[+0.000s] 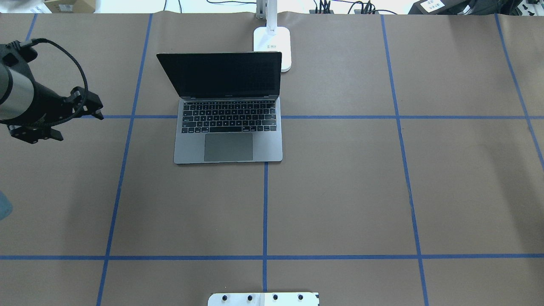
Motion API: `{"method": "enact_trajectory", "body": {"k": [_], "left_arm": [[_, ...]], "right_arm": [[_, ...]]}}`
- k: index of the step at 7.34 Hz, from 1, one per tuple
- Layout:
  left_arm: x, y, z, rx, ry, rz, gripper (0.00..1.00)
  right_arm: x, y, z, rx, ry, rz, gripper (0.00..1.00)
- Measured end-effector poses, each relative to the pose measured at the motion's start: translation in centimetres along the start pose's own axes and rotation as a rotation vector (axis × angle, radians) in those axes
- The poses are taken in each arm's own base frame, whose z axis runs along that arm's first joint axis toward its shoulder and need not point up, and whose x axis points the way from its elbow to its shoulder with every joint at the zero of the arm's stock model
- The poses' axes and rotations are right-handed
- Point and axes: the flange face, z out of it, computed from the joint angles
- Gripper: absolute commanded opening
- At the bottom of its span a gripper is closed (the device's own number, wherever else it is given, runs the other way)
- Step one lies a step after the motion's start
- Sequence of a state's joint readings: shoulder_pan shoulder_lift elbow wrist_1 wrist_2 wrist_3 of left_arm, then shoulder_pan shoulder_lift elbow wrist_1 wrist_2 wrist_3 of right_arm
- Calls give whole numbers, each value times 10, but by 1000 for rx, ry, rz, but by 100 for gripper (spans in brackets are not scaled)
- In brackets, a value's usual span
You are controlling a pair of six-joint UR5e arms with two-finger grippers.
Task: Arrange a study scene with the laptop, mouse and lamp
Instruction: 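Release the laptop and withdraw the left gripper off the table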
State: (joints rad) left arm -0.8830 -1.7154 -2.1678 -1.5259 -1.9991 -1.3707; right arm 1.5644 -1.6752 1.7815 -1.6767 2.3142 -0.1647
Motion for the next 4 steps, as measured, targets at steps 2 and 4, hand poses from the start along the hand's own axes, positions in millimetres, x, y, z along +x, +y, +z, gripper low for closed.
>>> {"method": "enact_trajectory", "body": {"k": [2,4], "left_arm": [[-39,-4,12,-14,-62,195,100],[-87,-29,15,-22,-120,359,100]], "right_arm": [[-3,-7,-4,8,0,-4,100],[-6,-13,-8,16,-3,-9,100]]}}
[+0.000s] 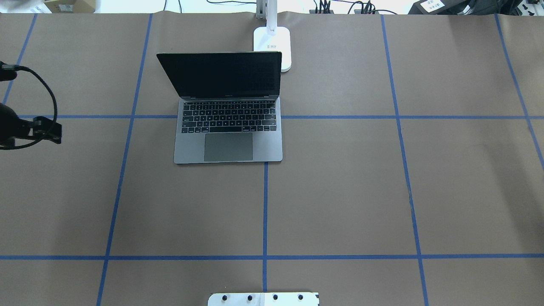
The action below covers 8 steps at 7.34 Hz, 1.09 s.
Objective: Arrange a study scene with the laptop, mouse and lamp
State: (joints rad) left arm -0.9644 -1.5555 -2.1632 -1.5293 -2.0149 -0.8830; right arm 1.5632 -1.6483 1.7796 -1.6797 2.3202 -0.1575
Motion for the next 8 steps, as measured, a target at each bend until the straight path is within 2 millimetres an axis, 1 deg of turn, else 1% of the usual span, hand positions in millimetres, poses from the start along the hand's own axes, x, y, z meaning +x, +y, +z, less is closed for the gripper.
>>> {"method": "enact_trajectory", "body": {"k": [1,2,3,4,5,6,7,8], "left_arm": [[-36,-13,2,-31,1,81,100],[-80,-31,7,-76,29,158,100],[-125,-47,14,-104,51,225,100],[-167,-60,21,-115,55,264,100],[-197,-65,25,-121,52,268,100],[-216,-64,28,-125,47,258,100],[-228,-60,30,-130,46,245,100],[-236,-55,32,-135,46,235,100]], "right_arm": [[0,4,2,-4,-6,4,100],[2,13,6,-12,-19,9,100],[3,26,12,-23,-36,18,100],[5,43,18,-39,-56,51,100],[6,56,23,-54,-74,116,100],[6,62,25,-62,-77,245,100],[6,63,24,-65,-64,408,100],[10,66,24,-67,-42,513,100]]}}
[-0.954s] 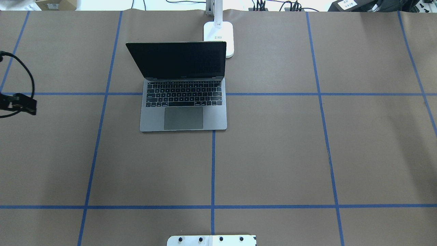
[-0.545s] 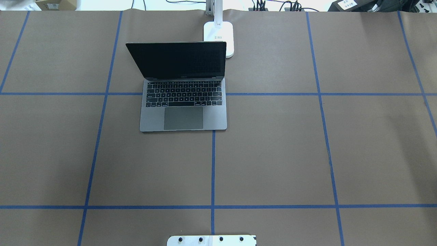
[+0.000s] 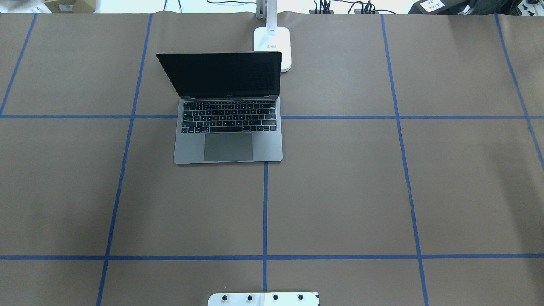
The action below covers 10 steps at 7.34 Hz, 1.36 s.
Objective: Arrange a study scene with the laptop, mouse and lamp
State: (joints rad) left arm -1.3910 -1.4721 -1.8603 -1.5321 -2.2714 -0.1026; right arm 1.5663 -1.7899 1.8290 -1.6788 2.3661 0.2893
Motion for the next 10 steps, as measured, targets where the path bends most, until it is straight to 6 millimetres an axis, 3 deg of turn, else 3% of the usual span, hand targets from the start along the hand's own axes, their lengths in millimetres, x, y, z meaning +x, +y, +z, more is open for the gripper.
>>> {"method": "enact_trajectory", "body": {"k": [2,3,6,8,10], "left_arm": [[-5,5,3,-6,1,-9,100],[-6,6,3,-5,1,-9,100],[-25,6,-1,4,2,37,100],[-43,8,-5,8,9,59,100],[-48,9,-6,9,11,57,100]], "right_arm": [[34,0,17,-19,54,112,100],[42,-1,17,-17,53,133,100],[49,11,-10,25,-34,166,100],[59,16,-9,28,-33,174,100],[66,8,-10,45,24,161,100]]}}
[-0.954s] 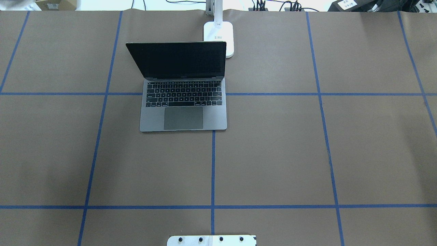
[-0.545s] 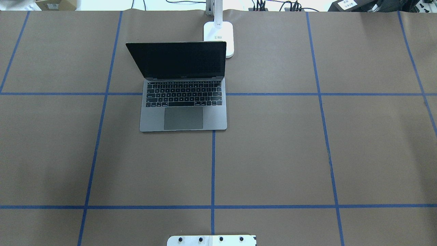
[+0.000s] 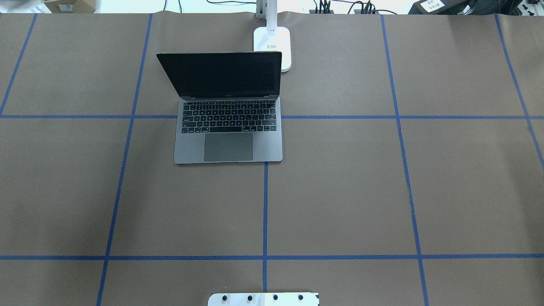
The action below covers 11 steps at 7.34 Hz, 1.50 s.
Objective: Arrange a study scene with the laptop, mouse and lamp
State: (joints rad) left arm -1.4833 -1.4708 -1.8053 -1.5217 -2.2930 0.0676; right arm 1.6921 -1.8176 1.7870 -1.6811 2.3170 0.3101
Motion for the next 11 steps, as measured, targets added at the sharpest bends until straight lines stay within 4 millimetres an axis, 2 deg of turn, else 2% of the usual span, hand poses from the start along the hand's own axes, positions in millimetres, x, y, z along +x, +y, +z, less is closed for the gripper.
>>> {"method": "enact_trajectory", "body": {"k": [1,3,6,9,11], "left_arm": [[-1,0,1,-1,0,-2,100],[-3,0,2,-4,1,-5,100],[-4,2,4,-5,2,-7,100],[-5,4,4,0,2,-3,100],[-4,5,1,6,1,-2,100]], "right_arm": [[1,-3,-4,9,3,7,100],[16,16,-1,-13,-35,83,100],[27,32,9,-58,-24,380,100],[43,48,36,-166,51,631,89],[45,55,55,-238,130,791,90]]}}
